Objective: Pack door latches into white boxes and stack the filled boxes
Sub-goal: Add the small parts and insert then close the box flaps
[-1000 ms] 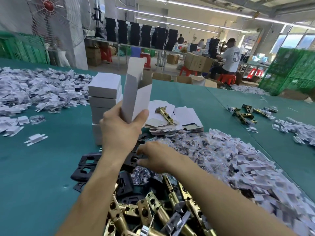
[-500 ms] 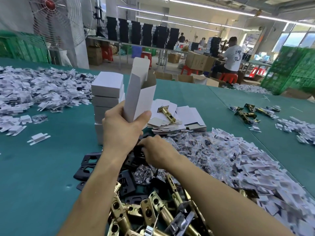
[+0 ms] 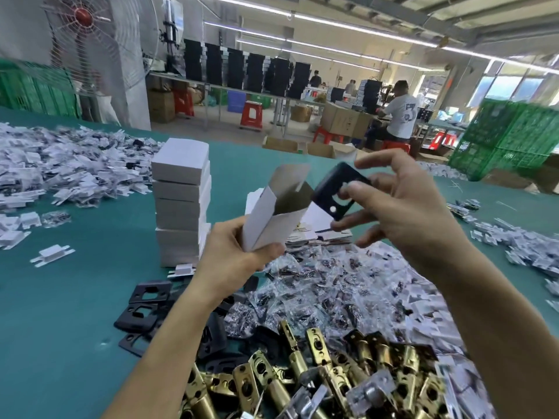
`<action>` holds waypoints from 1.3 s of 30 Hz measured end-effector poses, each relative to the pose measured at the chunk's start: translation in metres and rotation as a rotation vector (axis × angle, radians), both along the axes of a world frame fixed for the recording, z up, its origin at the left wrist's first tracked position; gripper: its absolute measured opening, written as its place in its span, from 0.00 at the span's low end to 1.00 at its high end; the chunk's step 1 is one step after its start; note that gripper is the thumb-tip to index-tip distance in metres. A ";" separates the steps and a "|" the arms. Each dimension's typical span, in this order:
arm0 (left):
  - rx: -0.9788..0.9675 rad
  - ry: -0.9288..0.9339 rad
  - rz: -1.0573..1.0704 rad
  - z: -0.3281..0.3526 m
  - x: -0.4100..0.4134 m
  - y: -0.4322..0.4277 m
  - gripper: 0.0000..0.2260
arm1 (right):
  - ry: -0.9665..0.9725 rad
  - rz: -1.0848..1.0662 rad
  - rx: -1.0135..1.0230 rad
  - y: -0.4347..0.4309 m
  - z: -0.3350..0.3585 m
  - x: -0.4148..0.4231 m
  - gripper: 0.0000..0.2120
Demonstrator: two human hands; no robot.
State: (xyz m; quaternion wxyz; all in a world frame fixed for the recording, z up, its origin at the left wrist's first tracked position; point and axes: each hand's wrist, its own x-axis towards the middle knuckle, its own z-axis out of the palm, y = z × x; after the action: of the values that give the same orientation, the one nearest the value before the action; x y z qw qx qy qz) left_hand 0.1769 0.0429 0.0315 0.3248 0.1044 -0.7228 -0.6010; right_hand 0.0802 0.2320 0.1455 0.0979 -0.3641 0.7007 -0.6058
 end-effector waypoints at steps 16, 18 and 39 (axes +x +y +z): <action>0.094 -0.045 -0.190 0.002 0.003 0.005 0.12 | 1.039 0.179 0.260 -0.039 -0.008 0.013 0.04; 0.088 -0.041 -0.200 0.003 0.004 0.007 0.11 | 1.028 0.242 0.252 -0.038 -0.004 0.012 0.03; 0.234 0.070 -0.077 0.006 0.005 0.009 0.12 | 0.584 0.045 1.041 -0.006 -0.101 -0.051 0.08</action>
State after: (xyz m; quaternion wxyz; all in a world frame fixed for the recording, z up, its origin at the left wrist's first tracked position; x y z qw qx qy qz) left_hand 0.1820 0.0520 0.0371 0.3119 0.0927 -0.6397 -0.6964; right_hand 0.0293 0.2265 0.0448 0.0795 -0.4343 0.8955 -0.0554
